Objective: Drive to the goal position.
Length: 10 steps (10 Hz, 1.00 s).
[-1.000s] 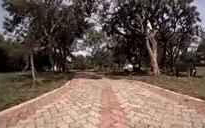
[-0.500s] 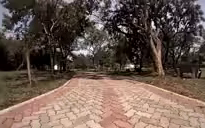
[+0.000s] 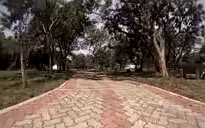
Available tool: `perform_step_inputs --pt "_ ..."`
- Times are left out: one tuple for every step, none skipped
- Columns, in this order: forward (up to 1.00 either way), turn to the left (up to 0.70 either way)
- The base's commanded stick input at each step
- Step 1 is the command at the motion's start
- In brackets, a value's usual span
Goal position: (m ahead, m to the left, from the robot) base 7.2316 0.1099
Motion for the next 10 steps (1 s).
perform_step_inputs --pt "0.7 0.0" --pt "0.7 0.0" --pt "0.7 0.0" --pt "0.7 0.0" --pt "0.7 0.0" --pt "0.7 0.0" --pt "0.7 0.0" --pt "0.7 0.0" --pt "0.7 0.0" --pt "0.7 0.0"
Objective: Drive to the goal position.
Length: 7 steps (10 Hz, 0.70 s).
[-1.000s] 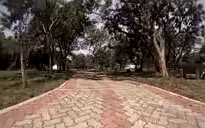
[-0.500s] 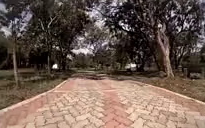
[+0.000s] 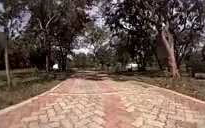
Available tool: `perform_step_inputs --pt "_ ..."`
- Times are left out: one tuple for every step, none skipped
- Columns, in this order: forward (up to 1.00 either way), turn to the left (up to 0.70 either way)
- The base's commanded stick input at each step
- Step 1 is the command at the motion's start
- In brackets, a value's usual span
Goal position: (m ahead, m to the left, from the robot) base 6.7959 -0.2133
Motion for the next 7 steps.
perform_step_inputs --pt "0.7 0.0" --pt "0.7 0.0" --pt "0.7 0.0" --pt "0.7 0.0" --pt "0.7 0.0" --pt "0.7 0.0" --pt "0.7 0.0"
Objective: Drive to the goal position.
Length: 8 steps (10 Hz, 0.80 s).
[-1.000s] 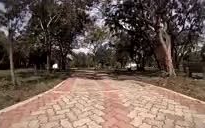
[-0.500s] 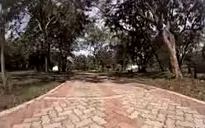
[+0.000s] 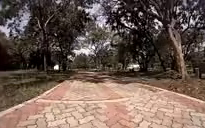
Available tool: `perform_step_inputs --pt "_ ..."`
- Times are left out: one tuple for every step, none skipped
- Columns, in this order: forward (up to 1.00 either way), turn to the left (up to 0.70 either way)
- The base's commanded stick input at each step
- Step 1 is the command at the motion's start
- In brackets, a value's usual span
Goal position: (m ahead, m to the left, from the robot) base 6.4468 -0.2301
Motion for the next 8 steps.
perform_step_inputs --pt "0.7 0.0" --pt "0.7 0.0" --pt "0.7 0.0" --pt "0.7 0.0" --pt "0.7 0.0" --pt "0.7 0.0" --pt "0.7 0.0" --pt "0.7 0.0"
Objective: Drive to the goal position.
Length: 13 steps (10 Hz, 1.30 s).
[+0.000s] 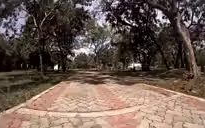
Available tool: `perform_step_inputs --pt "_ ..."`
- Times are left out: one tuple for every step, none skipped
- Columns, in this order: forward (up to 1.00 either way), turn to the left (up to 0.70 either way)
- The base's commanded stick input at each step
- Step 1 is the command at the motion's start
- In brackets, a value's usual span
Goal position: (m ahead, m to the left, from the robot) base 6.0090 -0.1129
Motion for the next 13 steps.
perform_step_inputs --pt "0.7 0.0" --pt "0.7 0.0" --pt "0.7 0.0" --pt "0.7 0.0" --pt "0.7 0.0" --pt "0.7 0.0" --pt "0.7 0.0" --pt "0.7 0.0" --pt "0.7 0.0" --pt "0.7 0.0" --pt "0.7 0.0" --pt "0.7 0.0" --pt "0.7 0.0"
